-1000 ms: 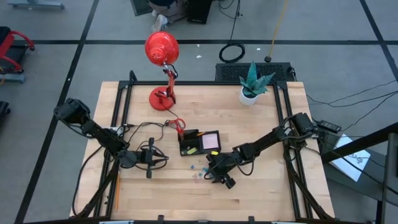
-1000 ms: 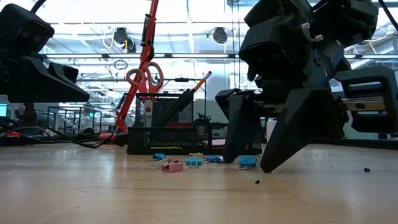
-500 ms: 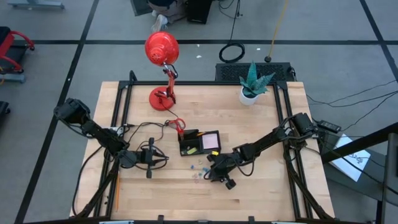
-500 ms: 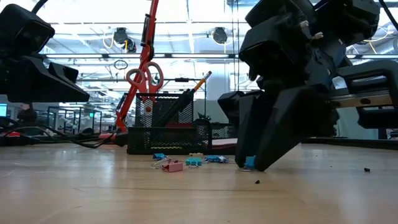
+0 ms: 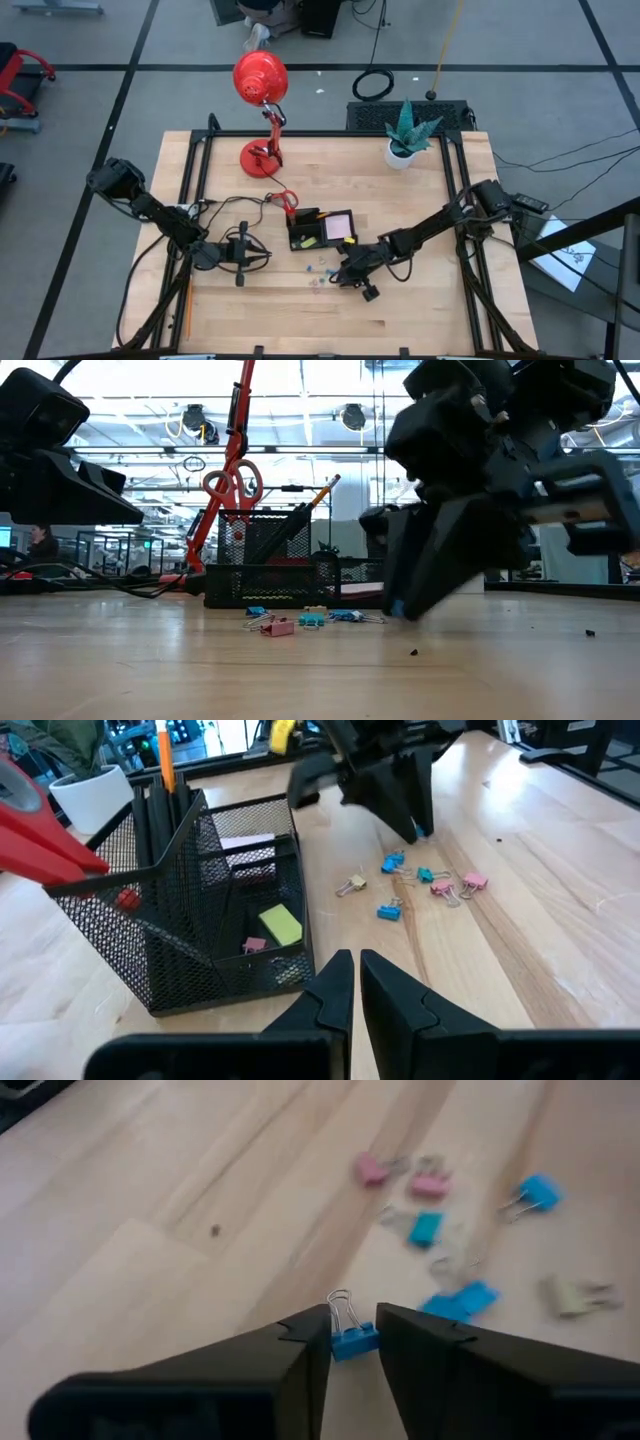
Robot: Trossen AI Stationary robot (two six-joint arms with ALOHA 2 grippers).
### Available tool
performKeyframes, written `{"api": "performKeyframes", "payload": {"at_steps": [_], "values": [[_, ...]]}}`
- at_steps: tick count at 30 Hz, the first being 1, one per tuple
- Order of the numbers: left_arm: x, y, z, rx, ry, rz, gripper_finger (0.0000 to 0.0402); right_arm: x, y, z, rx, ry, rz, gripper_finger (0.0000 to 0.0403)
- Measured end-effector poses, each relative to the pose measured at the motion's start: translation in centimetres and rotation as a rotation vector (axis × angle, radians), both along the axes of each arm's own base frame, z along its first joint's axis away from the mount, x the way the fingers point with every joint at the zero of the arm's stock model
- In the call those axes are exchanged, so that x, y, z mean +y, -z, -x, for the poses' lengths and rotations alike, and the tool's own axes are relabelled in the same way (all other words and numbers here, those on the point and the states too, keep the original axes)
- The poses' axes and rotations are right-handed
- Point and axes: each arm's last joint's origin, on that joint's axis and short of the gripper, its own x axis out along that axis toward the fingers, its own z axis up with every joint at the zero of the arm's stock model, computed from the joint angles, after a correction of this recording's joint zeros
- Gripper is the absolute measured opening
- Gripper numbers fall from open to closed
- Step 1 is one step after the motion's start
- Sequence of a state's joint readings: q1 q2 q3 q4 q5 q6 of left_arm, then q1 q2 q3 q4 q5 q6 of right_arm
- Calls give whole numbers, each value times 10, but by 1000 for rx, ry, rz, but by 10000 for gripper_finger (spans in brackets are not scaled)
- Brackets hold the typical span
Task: Pick and place office supplies into organizer
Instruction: Put the blue binder clip into the black desk organizer
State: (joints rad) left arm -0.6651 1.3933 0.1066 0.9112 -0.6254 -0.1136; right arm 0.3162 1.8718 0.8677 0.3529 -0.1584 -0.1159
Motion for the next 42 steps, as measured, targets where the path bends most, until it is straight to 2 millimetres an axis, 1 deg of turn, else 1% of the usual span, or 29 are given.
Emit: {"api": "performKeyframes", "payload": {"at_steps": [4,7,12,15,18,22,24,27,32,36,42], "values": [[0,1,0,9,-4,3,31,2,-14,-2,-75,38,13,59],[0,1,0,14,-7,9,31,3,-27,-8,-157,109,33,51],[1,2,1,20,-10,9,31,4,-50,-22,-309,226,32,63],[1,2,1,21,-10,8,31,3,-58,-31,-351,260,63,66],[1,2,1,22,-10,3,31,-2,-61,-39,-371,308,90,60],[1,2,1,23,-10,2,31,-13,-59,-44,-378,357,98,55],[1,2,1,24,-9,1,31,-19,-58,-45,-372,399,106,58],[1,2,1,23,-10,-1,31,-29,-55,-50,-380,442,71,65],[1,2,1,18,-11,2,31,-42,-35,-54,-305,502,60,68],[1,2,1,17,-12,3,31,-48,-26,-56,-283,536,51,69],[1,2,0,17,-11,-1,31,-52,-20,-58,-279,560,75,70]]}}
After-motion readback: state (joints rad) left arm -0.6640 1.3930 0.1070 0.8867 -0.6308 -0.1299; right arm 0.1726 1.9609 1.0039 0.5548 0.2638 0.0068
